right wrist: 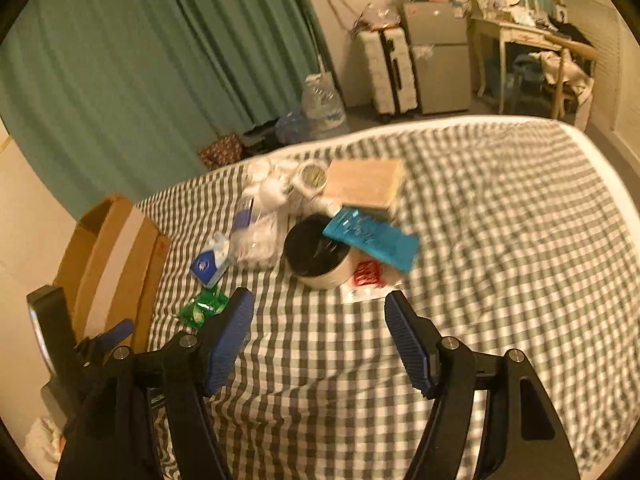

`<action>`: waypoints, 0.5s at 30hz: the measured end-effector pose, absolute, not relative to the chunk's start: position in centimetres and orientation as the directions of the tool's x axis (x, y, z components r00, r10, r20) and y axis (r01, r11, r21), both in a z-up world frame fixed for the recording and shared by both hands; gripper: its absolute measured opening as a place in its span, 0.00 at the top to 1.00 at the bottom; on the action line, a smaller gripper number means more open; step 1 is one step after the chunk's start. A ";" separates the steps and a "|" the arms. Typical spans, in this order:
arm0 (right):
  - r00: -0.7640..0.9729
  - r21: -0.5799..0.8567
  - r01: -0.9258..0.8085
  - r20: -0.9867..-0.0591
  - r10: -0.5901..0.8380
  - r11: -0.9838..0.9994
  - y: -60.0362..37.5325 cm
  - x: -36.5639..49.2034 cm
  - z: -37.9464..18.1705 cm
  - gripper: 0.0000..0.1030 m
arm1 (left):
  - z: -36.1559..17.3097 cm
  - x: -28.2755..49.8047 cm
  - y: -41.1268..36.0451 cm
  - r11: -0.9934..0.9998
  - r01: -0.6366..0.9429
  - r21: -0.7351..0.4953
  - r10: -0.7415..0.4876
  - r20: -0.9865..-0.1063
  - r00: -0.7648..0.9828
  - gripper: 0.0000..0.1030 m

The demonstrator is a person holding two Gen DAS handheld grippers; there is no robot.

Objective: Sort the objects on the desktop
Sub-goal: 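Grasp the green snack bag with the left gripper while the right grips the black tape roll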

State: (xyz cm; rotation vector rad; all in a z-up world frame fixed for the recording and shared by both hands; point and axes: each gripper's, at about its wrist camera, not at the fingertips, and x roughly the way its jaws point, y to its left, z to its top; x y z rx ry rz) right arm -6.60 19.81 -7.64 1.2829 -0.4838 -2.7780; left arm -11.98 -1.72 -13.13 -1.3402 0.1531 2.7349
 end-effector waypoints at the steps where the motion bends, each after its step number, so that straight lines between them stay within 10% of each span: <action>1: -0.650 0.295 -0.085 -0.740 -0.172 -0.952 19.4 -7.1 -8.3 0.34 | -13.6 -12.3 -1.8 -0.990 -0.127 0.057 0.032 -0.791 -0.611 0.00; 15: -0.626 0.177 -0.063 -0.774 -0.099 -0.982 16.2 -14.2 -13.1 0.34 | -17.5 -14.0 -3.7 -0.992 -0.126 -0.016 0.093 -0.763 -0.639 0.00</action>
